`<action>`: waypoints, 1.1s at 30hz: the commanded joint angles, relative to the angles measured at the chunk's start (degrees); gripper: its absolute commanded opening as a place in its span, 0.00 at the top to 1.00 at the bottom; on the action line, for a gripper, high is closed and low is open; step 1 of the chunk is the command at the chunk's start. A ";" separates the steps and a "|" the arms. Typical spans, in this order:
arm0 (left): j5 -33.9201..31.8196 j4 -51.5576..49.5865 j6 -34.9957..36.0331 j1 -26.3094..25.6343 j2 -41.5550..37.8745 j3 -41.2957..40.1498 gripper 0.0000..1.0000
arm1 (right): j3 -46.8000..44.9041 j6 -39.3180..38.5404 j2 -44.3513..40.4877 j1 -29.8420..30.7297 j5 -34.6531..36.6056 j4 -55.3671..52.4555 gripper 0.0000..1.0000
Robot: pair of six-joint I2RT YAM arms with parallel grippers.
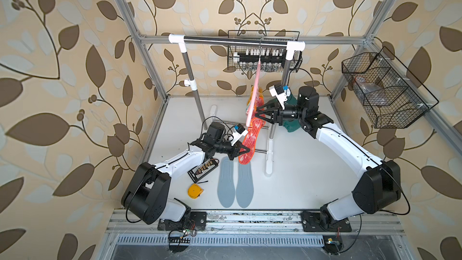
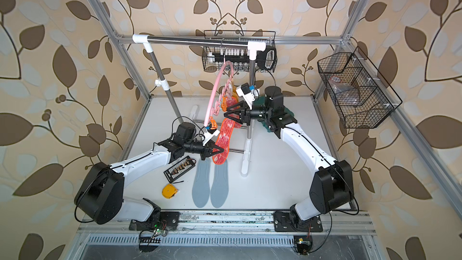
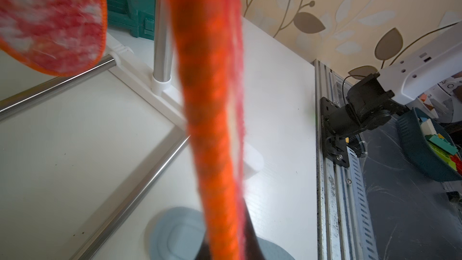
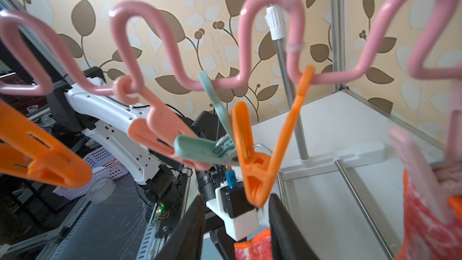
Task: Take the shoe insoles off the hanger
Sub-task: Open the clamp at the hanger, then move the clothesline to the center of the board.
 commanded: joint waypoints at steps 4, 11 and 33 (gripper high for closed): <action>-2.84 1.60 0.67 -0.34 -1.55 -1.48 0.95 | -4.02 -1.13 -2.89 -1.25 8.02 -2.93 0.54; -2.37 3.28 0.29 -0.42 -2.57 -2.55 0.95 | -11.03 -0.59 -7.07 -1.37 13.35 -2.16 0.53; -1.66 11.97 -3.86 -6.45 -8.01 -5.55 0.93 | -35.94 7.63 -31.18 3.01 23.89 7.59 0.46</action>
